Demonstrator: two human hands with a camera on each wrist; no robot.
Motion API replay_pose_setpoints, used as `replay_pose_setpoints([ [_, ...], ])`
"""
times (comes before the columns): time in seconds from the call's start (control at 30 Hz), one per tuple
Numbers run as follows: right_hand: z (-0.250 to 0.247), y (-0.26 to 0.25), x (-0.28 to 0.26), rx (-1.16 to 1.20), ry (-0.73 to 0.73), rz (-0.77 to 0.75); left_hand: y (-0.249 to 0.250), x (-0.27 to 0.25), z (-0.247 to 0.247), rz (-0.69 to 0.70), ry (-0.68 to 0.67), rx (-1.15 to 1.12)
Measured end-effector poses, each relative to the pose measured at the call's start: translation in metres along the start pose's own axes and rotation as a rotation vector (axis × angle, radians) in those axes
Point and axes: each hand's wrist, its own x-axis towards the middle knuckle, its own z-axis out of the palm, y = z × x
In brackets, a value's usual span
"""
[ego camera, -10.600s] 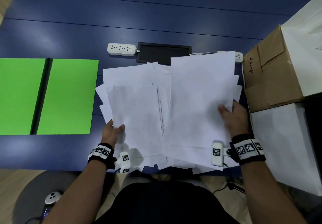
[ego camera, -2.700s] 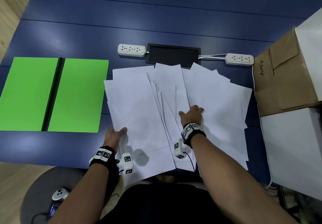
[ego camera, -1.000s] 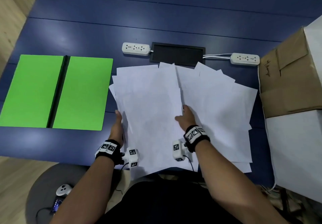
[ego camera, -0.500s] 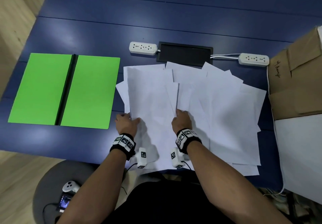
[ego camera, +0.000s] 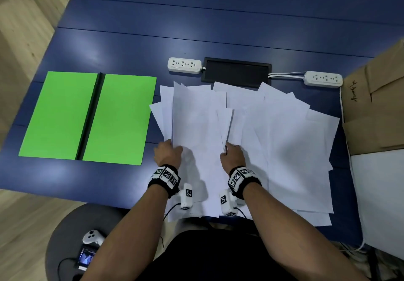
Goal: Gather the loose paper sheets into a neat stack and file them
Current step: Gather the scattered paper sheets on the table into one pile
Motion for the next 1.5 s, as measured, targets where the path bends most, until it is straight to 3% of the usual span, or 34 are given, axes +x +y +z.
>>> replay_pose_setpoints([
  [0.07,0.0,0.0,-0.001,0.006,-0.005,0.006,0.002,-0.001,0.004,0.025,0.008,-0.018],
  [0.23,-0.001,0.0,-0.001,0.017,0.001,0.015,-0.001,0.009,0.002,-0.095,-0.014,-0.248],
  [0.37,-0.001,-0.002,-0.002,0.018,-0.001,0.019,0.001,0.012,-0.01,-0.135,-0.1,-0.402],
  [0.63,0.0,-0.001,-0.001,0.05,-0.016,0.036,0.018,-0.025,0.008,0.309,0.007,0.162],
  [0.73,0.004,-0.001,0.001,0.075,-0.023,0.051,0.018,-0.037,0.014,0.427,0.059,0.231],
  [0.83,0.004,-0.004,-0.001,0.115,0.028,0.068,0.012,-0.028,0.01,0.295,0.111,0.095],
  [1.0,0.008,-0.01,-0.011,0.21,0.184,0.17,-0.018,0.016,-0.008,0.062,-0.116,-0.263],
  [1.1,0.012,-0.016,-0.012,0.183,0.08,0.166,-0.032,0.024,-0.013,-0.059,-0.298,-0.49],
  [1.23,0.009,-0.025,-0.01,0.102,-0.032,0.15,-0.038,0.028,-0.016,-0.068,-0.428,-0.556],
  [1.37,0.007,-0.034,-0.01,0.127,-0.143,0.138,-0.04,0.027,-0.016,-0.074,-0.448,-0.56],
  [1.5,0.001,-0.034,-0.014,0.297,-0.128,0.072,-0.048,0.036,-0.015,-0.106,-0.396,-0.494],
])
